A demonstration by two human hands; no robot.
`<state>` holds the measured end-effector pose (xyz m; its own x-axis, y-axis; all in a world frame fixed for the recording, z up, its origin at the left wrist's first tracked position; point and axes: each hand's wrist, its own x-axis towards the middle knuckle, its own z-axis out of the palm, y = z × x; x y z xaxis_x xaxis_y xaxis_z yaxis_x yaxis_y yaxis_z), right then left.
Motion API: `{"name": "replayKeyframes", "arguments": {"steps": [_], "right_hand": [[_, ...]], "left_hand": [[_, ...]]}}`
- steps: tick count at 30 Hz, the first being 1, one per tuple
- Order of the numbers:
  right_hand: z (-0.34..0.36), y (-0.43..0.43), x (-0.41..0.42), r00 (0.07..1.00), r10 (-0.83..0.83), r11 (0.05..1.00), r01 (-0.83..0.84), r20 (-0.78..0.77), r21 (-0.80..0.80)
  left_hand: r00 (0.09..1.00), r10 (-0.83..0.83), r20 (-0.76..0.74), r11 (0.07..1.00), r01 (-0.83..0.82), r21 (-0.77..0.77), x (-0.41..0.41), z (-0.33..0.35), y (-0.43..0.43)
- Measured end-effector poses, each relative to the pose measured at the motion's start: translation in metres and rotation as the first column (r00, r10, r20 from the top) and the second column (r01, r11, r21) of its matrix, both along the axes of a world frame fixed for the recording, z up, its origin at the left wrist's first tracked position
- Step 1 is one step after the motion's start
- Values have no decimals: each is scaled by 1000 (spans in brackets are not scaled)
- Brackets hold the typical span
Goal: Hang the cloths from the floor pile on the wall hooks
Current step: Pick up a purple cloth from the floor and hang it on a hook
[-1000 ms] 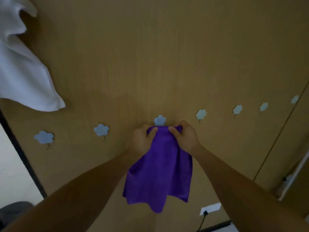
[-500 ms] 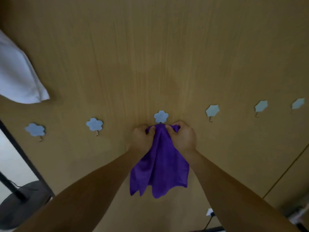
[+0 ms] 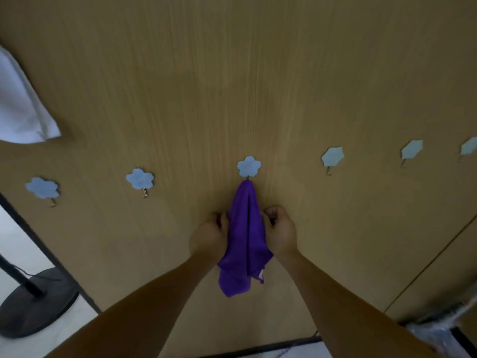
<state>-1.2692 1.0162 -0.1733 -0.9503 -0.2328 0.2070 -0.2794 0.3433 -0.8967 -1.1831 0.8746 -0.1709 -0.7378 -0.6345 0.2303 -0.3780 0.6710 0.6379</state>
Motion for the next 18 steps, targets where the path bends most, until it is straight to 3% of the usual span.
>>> {"name": "replayKeyframes", "arguments": {"steps": [2, 4, 7, 9, 13, 15, 18], "right_hand": [[-8, 0, 5, 1000, 15, 997, -15, -1, 73], [-11, 4, 8, 992, -27, 991, 43, -121, 128], [1, 11, 15, 935, -146, 987, 162, -324, 21], [14, 13, 19, 918, -100, 995, 93, -384, -36], [26, 6, 20, 941, 153, 987, -130, -300, 97], [26, 3, 19, 958, 199, 975, -171, -205, 145], [18, 5, 17, 962, 230, 961, -199, -151, 191]], "left_hand": [[1000, 20, -5, 999, -20, -40, 4, -3, 7], [994, 18, -105, 985, -35, -167, 10, -6, 10], [938, -32, -346, 921, -107, -375, 15, 3, 14], [901, -182, -393, 939, 40, -342, 10, 21, 15], [891, -388, -237, 919, 354, -173, -4, 39, 21], [893, -387, -230, 920, 391, -29, -5, 38, 21], [916, -371, -155, 927, 375, -4, 1, 30, 15]]}}
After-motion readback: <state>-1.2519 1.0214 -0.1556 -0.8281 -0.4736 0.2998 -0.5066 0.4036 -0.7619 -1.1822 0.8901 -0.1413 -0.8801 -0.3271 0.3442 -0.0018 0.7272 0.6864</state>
